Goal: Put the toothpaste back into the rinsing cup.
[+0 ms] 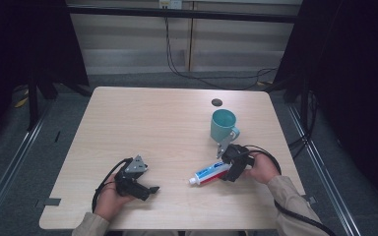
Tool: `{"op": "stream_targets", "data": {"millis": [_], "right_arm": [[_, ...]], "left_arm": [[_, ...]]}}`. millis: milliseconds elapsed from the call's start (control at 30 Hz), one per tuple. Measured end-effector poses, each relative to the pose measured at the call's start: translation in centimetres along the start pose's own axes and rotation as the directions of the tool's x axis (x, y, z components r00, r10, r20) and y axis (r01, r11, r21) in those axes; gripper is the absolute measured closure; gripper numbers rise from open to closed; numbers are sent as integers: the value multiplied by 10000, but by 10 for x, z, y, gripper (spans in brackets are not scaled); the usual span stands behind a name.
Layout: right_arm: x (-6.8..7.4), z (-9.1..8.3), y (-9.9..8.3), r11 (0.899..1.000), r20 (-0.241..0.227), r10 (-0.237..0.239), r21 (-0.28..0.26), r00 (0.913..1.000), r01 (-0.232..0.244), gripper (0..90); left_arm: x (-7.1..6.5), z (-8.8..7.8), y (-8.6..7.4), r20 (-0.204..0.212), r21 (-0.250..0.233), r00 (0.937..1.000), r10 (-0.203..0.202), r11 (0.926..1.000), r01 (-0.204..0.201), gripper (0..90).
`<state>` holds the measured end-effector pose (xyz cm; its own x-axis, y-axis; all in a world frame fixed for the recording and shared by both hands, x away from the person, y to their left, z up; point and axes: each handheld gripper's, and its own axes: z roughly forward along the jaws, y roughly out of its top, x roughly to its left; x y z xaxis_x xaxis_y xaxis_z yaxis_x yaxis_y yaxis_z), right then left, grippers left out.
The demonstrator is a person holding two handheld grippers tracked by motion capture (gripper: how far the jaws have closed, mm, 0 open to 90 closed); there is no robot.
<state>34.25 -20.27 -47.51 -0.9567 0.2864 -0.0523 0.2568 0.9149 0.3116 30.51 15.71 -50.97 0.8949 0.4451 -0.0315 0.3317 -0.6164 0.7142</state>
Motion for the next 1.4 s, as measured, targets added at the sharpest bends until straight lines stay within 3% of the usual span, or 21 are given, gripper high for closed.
{"op": "stream_targets", "data": {"millis": [33,133,167,200,300,400,533,667,700,800,833,933,1133,1267,1400], "right_arm": [[1,-1,1,9999,-378,-19,123,9993,23,351],[3,-4,0,9998,-700,-221,17,9973,223,615],[2,-6,-1,9999,-765,39,-147,9971,-50,692],[3,-9,-3,9997,-845,9,-226,9964,-29,718],[10,-12,-2,9996,-583,-271,-59,9979,268,730],[15,-13,-3,9998,-455,-194,-46,9988,193,734],[14,-21,-10,9993,-148,128,-354,9998,-133,734],[13,-39,-15,9943,-47,393,-995,9992,-395,735],[14,-44,-15,9930,187,485,-1085,9986,-462,735],[13,-52,-13,9911,233,474,-1256,9986,-441,740],[11,-54,-12,9905,-50,594,-1238,9982,-595,741],[11,-59,-9,9903,-48,564,-1269,9984,-565,741],[13,-64,1,9921,158,385,-1197,9991,-363,741],[15,-67,9,9942,184,426,-997,9989,-405,741],[16,-67,15,9943,294,303,-1036,9991,-271,743]], "left_arm": [[0,0,0,4,9,10000,11,10000,-11,80],[1,0,0,13,34,10000,53,10000,-53,80],[1,0,0,15,33,10000,53,10000,-53,80],[1,0,0,15,33,10000,53,10000,-53,80],[0,0,0,15,-14,10000,-13,10000,13,80],[1,0,0,-25,-54,10000,-48,10000,48,89],[3,-3,0,-171,-115,9997,-185,9998,183,181],[4,-4,2,-217,8,9996,-190,9998,191,215],[5,-4,3,-223,71,9996,-161,9998,162,227],[4,-5,6,-85,138,9998,-201,9997,202,240],[4,-5,7,-27,57,9997,-240,9997,240,249],[4,-7,10,102,59,9997,-229,9997,229,257],[3,-17,27,451,126,9988,-169,9998,164,273],[4,-16,43,804,576,9967,70,9983,-117,254],[1,-16,57,875,906,9954,386,9948,-465,252]]}}
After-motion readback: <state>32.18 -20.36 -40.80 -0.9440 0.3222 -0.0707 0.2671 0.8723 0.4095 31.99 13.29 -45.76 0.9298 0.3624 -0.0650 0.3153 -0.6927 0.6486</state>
